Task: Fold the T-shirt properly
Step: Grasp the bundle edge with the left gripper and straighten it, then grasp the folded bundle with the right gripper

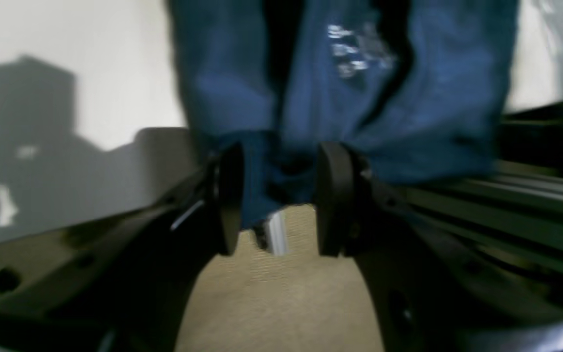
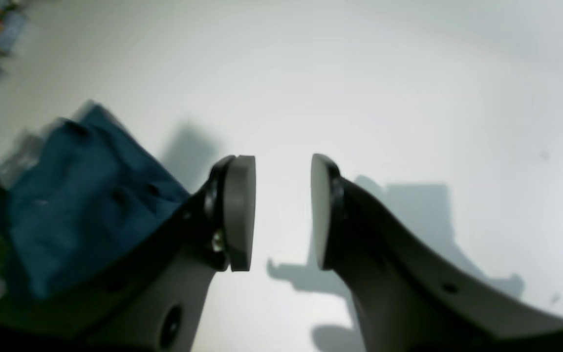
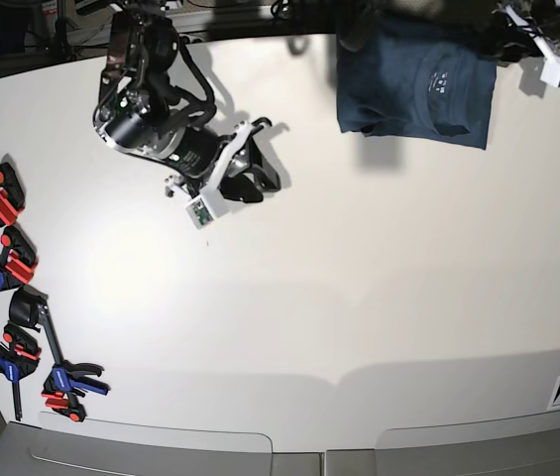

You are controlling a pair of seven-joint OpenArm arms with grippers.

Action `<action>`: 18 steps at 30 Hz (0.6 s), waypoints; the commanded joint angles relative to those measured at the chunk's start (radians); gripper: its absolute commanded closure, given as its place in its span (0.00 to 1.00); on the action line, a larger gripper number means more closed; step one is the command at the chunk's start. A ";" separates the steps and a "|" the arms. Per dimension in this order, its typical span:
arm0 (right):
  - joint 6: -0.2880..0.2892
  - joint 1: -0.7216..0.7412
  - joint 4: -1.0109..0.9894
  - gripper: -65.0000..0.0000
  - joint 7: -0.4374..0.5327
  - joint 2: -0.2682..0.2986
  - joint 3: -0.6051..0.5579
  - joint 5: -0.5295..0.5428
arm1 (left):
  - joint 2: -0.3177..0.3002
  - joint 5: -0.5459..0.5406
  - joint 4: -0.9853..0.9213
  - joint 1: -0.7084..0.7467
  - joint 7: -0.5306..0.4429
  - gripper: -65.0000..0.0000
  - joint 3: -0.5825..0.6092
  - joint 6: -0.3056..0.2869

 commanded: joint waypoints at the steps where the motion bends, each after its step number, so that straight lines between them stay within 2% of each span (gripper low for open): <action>1: 0.013 0.014 0.016 0.73 0.025 0.003 0.000 0.052 | -0.010 0.010 0.015 0.011 -0.032 0.66 -0.008 -0.004; 4: 0.069 0.014 0.016 0.73 0.025 0.003 -0.008 0.164 | -0.010 0.079 0.015 0.011 -0.081 0.66 -0.008 -0.004; 8: 0.069 0.014 0.016 0.73 0.024 0.003 -0.077 0.234 | -0.010 0.098 0.015 0.008 -0.096 0.66 -0.008 -0.004; 13: 0.069 0.016 0.016 0.73 0.018 0.003 -0.263 0.216 | -0.010 0.098 0.015 0.008 -0.118 0.66 -0.008 -0.003; 18: 0.069 0.016 0.016 0.73 0.026 -0.004 -0.493 0.083 | -0.010 0.098 0.015 0.008 -0.118 0.66 -0.008 -0.004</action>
